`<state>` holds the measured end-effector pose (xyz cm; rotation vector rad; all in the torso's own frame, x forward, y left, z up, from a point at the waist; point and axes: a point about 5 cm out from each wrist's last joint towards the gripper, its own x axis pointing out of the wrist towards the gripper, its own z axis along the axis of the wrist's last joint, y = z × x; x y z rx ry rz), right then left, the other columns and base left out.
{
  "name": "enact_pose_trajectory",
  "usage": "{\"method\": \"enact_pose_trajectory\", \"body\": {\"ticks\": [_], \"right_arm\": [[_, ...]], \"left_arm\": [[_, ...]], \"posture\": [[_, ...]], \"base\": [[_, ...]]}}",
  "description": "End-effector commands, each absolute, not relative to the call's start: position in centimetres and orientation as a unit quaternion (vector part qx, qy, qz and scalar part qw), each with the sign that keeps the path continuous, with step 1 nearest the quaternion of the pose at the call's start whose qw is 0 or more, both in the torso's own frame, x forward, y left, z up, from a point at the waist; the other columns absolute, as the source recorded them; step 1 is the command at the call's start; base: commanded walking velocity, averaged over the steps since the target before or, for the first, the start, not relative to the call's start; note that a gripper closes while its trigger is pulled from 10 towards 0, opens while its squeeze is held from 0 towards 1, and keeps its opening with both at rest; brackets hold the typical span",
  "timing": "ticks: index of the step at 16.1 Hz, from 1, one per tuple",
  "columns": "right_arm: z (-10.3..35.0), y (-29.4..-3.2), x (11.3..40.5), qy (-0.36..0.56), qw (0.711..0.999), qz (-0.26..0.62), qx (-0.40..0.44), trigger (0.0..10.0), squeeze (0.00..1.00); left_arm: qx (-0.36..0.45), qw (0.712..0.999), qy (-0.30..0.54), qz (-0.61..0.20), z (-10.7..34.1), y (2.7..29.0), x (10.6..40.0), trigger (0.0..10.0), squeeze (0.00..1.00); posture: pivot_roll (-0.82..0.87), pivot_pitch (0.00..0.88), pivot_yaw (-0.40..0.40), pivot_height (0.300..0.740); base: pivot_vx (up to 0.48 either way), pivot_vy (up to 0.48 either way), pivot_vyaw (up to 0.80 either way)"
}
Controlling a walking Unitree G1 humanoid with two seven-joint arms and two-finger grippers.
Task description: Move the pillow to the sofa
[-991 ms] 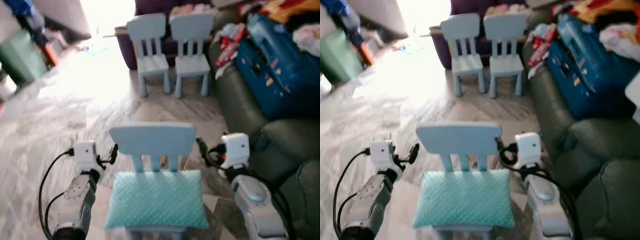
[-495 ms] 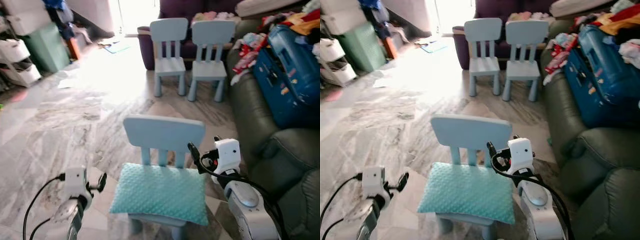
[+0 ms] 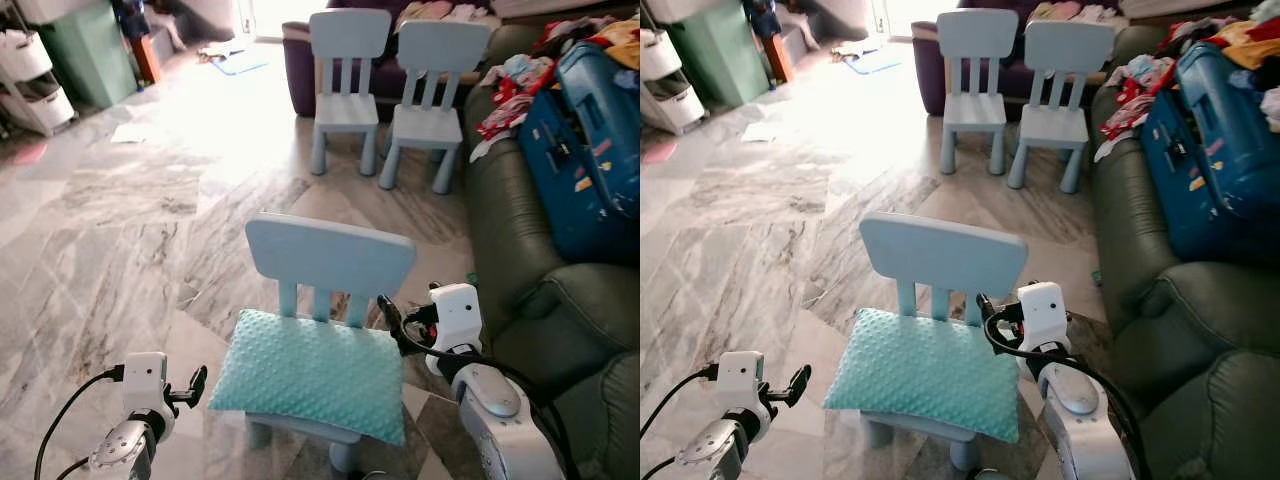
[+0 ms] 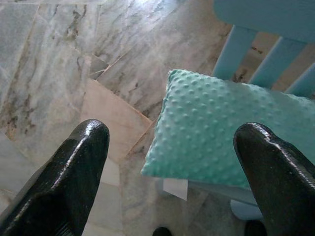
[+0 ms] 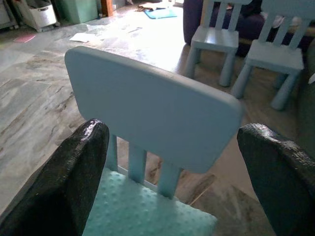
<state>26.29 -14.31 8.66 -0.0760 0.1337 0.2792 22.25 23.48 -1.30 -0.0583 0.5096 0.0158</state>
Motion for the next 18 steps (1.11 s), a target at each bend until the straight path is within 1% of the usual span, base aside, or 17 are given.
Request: {"method": "enact_pose_trajectory", "body": {"ticks": [1,3,5,8,11,14,17,18], "right_arm": [[7.7,-14.0,26.0,0.085,0.985,0.146,-0.037,10.0,0.0],[6.9,-14.2,25.7,0.103,0.984,0.142,-0.033,10.0,0.0],[6.0,-15.2,25.0,0.121,0.985,0.117,-0.018,10.0,0.0],[5.4,-15.7,24.4,0.134,0.985,0.107,-0.017,10.0,0.0],[5.5,-15.8,24.0,0.136,0.985,0.108,-0.017,10.0,0.0],[5.0,-17.2,23.0,0.151,0.985,0.08,-0.017,10.0,0.0],[5.1,-18.6,22.8,0.152,0.987,0.047,-0.018,10.0,0.0],[5.3,-18.9,22.7,0.149,0.988,0.039,-0.02,10.0,0.0]], "left_arm": [[-0.022,0.967,0.253,0.007,-1.2,24.1,21.7,10.0,0.0],[-0.013,0.967,0.254,-0.009,-1.3,23.5,20.9,10.0,0.0],[-0.002,0.967,0.254,-0.028,-1.4,22.6,19.9,10.0,0.0],[-0.002,0.967,0.253,-0.033,-1.2,22.3,19.6,10.0,0.0],[-0.003,0.967,0.251,-0.035,-0.6,22.4,19.8,10.0,0.0],[-0.011,0.968,0.246,-0.045,-0.2,22.0,20.1,10.0,0.0],[-0.029,0.971,0.225,-0.073,0.5,20.7,21.1,10.0,0.0],[-0.022,0.972,0.214,-0.097,1.0,19.9,21.6,10.0,0.0]], "posture": [[-0.1,0.181,0.0,0.74],[-0.09,0.194,0.01,0.74],[-0.09,0.21,0.019,0.74],[-0.08,0.232,0.023,0.74],[-0.1,0.247,0.02,0.74],[-0.1,0.251,0.018,0.74],[-0.13,0.246,0.022,0.74],[-0.15,0.247,0.02,0.74]], "base": [[0.0,0.0,0.0],[0.0,0.0,0.0],[0.0,0.0,0.0],[0.0,0.0,0.0],[0.0,0.0,0.0],[0.0,0.0,0.0],[0.0,0.0,0.0],[0.0,0.0,0.0]]}}
